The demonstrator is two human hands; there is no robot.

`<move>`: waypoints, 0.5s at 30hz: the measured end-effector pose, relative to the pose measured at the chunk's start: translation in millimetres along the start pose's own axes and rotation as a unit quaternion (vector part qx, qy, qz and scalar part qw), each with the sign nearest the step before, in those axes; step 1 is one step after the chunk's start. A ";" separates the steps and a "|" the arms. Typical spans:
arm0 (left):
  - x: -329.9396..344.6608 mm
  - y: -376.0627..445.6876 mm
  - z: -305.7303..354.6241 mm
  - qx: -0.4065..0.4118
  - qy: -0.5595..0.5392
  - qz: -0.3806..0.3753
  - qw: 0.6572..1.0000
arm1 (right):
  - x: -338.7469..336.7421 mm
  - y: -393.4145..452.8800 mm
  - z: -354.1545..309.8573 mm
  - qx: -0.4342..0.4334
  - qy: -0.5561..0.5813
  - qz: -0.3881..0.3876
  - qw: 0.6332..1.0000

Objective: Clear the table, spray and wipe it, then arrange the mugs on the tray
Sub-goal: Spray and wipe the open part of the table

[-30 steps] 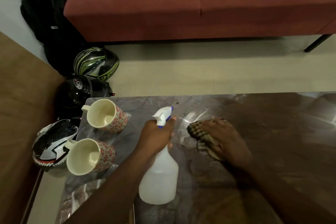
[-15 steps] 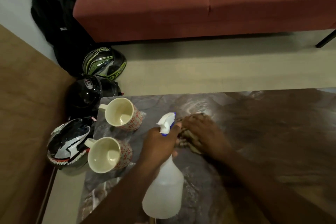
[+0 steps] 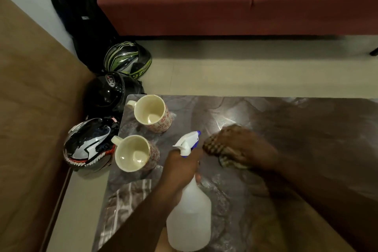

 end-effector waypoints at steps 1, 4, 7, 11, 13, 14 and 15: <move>1.0 -3.5 -4.2 0.002 0.004 0.002 1.000 | -7.9 5.4 16.5 0.081 0.004 0.029 0.996; 10.3 -18.8 -9.0 0.034 0.019 -0.021 0.999 | -15.1 23.8 13.3 0.239 -0.021 0.103 0.965; 20.0 -34.4 -23.5 0.021 0.029 -0.017 0.999 | 17.8 -13.1 -48.6 0.139 0.010 0.081 0.987; 26.7 -71.4 -43.8 0.074 0.051 0.023 0.996 | 27.1 -96.5 -55.8 0.028 0.004 0.018 0.999; 31.8 -93.3 -56.3 0.068 0.064 0.011 0.996 | 13.6 -99.9 -31.1 0.096 0.029 0.065 0.993; 33.4 -104.1 -63.4 0.053 0.059 0.004 0.997 | 5.1 -93.6 -20.3 0.166 0.034 0.096 0.981; 34.3 -111.3 -71.7 0.037 0.048 0.004 0.998 | -0.9 -83.2 -14.0 0.235 0.029 0.116 0.965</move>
Point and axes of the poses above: each hand's wrist, its own y-axis towards the middle knuckle, its own x-axis out of the palm, z = x × y, the point moved 4 cm from there along y, towards the middle knuckle, and after that the axes turned 7 degrees about x, right-handed, at the moved point
